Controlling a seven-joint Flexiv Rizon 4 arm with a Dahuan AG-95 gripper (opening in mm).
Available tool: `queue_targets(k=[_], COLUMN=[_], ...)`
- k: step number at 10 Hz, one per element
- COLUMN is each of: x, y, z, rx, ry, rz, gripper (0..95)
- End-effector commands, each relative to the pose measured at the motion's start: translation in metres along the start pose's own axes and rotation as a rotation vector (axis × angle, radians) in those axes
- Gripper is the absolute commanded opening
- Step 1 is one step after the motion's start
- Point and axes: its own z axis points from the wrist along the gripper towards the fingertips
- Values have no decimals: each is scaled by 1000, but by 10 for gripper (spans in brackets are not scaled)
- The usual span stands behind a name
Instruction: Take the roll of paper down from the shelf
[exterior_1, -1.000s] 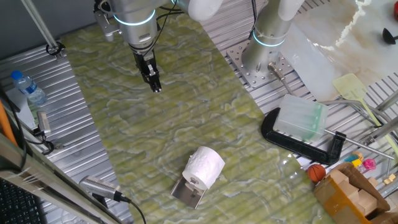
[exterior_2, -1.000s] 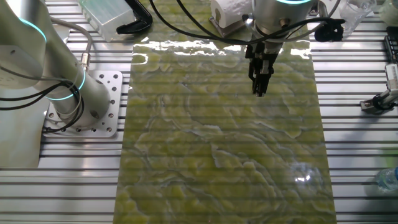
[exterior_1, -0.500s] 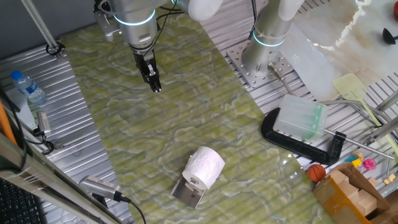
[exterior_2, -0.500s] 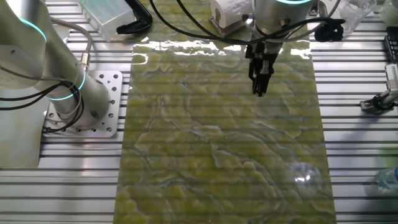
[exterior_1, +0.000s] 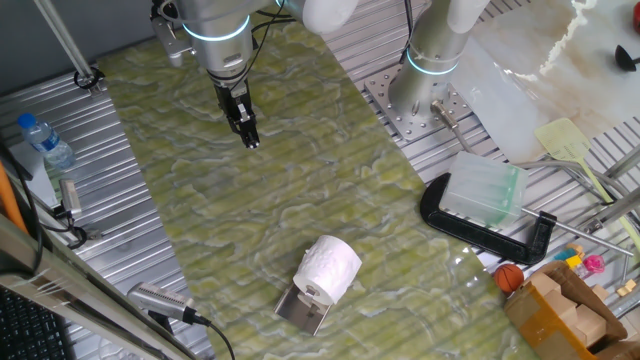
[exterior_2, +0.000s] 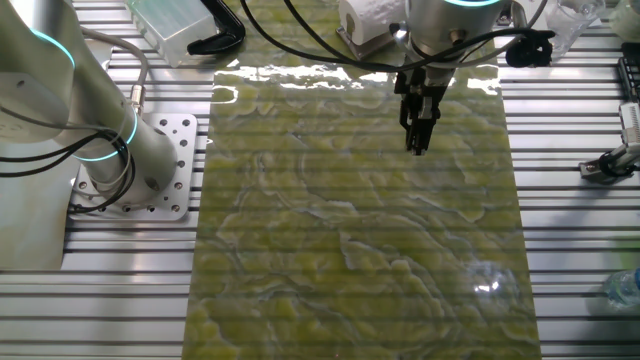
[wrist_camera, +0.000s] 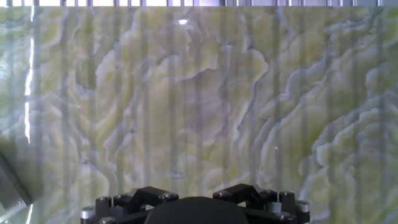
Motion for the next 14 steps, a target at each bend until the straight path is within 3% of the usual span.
queue_targets(k=[1, 2, 14], x=[0, 0, 0], y=[0, 0, 1], z=[0, 0, 1], rx=[0, -2, -2], ry=[0, -26, -23], rz=[0, -89, -100], gripper=[950, 0, 0])
